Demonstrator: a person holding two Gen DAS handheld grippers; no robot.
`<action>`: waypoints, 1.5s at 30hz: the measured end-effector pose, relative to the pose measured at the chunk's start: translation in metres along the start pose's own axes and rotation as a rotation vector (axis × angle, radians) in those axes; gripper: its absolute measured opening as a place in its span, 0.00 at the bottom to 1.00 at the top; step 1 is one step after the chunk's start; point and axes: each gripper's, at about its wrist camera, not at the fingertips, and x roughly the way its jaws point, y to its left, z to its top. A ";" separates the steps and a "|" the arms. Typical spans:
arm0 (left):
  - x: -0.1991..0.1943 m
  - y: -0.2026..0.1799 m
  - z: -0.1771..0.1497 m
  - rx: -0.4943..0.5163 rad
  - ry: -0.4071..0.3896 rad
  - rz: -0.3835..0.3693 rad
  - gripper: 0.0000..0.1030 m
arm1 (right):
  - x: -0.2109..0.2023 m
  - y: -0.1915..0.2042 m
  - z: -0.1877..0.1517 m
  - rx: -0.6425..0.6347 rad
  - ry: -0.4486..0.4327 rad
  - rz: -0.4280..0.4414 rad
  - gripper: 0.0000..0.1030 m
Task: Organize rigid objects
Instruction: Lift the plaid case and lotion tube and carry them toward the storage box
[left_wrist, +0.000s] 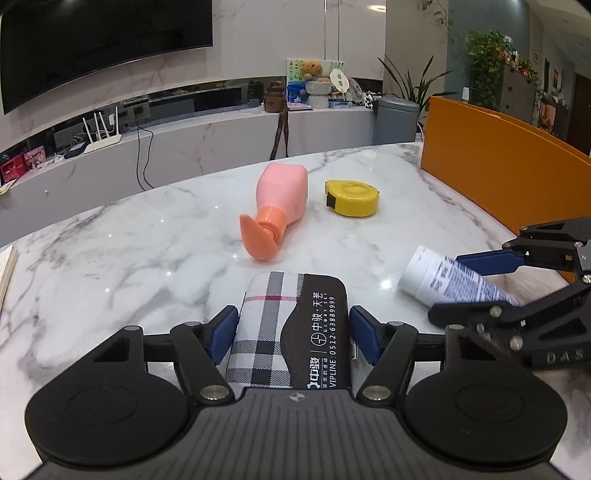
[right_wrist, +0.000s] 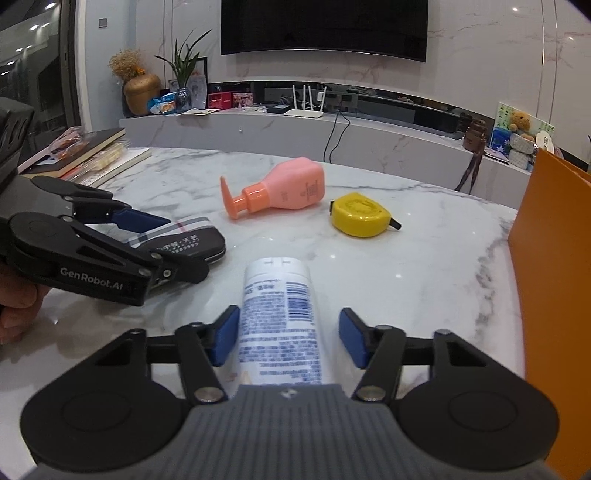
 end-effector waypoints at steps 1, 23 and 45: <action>0.000 0.000 0.000 0.000 0.003 -0.002 0.74 | 0.000 -0.001 0.001 -0.001 0.003 -0.005 0.48; -0.032 -0.006 0.016 0.063 -0.138 0.090 0.70 | -0.014 -0.010 0.022 0.038 -0.026 -0.055 0.47; -0.056 -0.015 0.045 0.076 -0.212 0.115 0.69 | -0.053 -0.014 0.062 0.028 -0.173 -0.115 0.47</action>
